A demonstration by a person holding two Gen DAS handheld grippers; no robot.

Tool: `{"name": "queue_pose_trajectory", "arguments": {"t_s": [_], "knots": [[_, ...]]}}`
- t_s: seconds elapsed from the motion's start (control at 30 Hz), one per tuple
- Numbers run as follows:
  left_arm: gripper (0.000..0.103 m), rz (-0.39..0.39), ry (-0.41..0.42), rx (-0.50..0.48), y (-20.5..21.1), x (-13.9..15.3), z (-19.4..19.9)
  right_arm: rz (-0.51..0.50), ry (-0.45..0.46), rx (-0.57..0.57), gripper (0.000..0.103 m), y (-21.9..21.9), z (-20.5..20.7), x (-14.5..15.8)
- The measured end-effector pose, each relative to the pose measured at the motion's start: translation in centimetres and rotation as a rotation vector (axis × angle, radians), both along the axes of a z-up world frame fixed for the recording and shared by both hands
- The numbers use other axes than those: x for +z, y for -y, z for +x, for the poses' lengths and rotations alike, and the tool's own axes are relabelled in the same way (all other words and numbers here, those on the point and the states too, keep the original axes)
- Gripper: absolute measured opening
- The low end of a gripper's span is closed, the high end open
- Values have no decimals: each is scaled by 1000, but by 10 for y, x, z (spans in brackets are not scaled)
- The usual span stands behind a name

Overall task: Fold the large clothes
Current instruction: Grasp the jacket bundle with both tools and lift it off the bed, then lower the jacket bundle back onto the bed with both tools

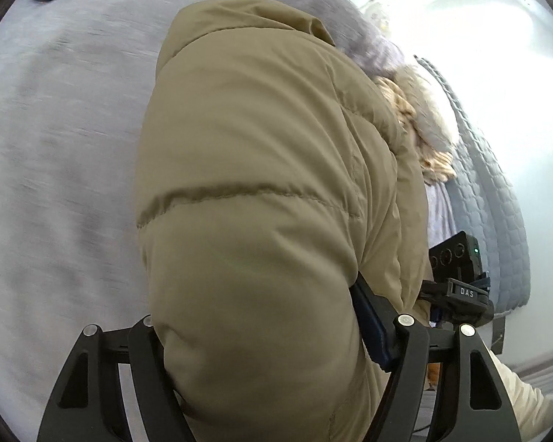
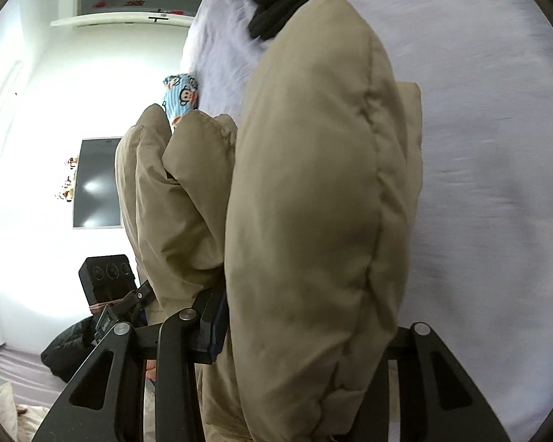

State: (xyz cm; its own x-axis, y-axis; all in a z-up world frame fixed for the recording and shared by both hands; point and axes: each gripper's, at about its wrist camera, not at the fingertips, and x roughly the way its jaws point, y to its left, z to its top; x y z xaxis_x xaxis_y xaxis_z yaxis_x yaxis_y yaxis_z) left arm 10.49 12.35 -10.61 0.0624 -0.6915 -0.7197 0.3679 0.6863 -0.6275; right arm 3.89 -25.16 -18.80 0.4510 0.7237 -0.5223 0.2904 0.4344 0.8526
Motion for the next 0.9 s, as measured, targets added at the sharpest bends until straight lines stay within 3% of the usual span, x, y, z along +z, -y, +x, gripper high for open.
{"name": "queue_pose_trajectory", "arguments": {"t_s": [0.2, 0.4, 0.47, 0.57, 0.7, 0.8, 0.9], "knots": [[75, 83, 2, 57, -94, -28, 65, 2, -8, 12, 44, -91, 65, -24], [80, 121, -74, 130, -131, -76, 91, -77, -91, 20, 49, -137, 93, -41], [80, 152, -29, 149, -135, -69, 84, -111, -123, 23, 52, -133, 90, -36], [80, 207, 79, 198, -138, -44, 74, -256, -140, 28, 53, -125, 81, -11], [80, 205, 216, 234, -138, -1, 80, -454, -34, -62, 53, -104, 47, 41], [80, 238, 268, 215, -123, 8, 97, -375, 62, -78, 53, -103, 41, 66], [80, 271, 273, 199, -106, -2, 110, -246, 59, -24, 53, -123, 61, 55]]}}
